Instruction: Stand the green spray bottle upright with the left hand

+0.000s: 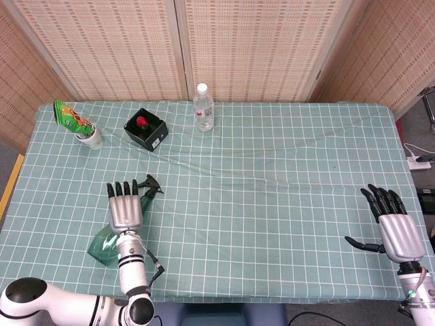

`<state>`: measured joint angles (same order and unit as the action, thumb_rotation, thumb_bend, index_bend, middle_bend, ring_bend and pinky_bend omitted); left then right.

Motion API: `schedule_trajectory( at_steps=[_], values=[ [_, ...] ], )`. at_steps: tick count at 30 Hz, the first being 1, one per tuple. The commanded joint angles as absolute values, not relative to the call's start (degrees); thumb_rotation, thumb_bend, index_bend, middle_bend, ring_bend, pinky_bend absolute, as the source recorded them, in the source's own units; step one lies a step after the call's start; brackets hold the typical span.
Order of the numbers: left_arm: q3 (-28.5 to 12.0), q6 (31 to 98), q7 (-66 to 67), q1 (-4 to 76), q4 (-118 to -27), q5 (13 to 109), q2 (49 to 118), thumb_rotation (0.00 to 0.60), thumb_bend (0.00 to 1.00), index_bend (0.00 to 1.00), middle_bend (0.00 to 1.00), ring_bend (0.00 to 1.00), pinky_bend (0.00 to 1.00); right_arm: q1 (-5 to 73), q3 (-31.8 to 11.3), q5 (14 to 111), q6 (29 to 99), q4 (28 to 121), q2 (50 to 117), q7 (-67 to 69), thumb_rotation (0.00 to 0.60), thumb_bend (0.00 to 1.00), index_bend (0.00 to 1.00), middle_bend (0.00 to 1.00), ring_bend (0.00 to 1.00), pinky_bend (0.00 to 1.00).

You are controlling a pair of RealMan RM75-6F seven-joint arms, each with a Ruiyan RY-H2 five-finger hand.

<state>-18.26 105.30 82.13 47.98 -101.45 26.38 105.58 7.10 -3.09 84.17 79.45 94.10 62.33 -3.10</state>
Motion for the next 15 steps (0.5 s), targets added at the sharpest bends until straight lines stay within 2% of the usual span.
schedule_trajectory(
  at_steps=[1,15],
  values=[
    [-18.31,102.87,81.08,48.56,-98.84,26.71,107.13,0.6,0.21,0.0,0.1,0.07,0.07,7.12,-3.16,84.05,79.45,94.03,62.27,-2.98,0.6,0.0,0.0,0.0,0.0,0.0],
    [-23.16,97.2,78.33,49.33,-90.45,25.04,107.73,0.6,0.21,0.0,0.13,0.1,0.08,7.42,-3.35,83.09,78.65,94.18,62.19,-3.21,0.6,0.0,0.0,0.0,0.0,0.0]
  ],
)
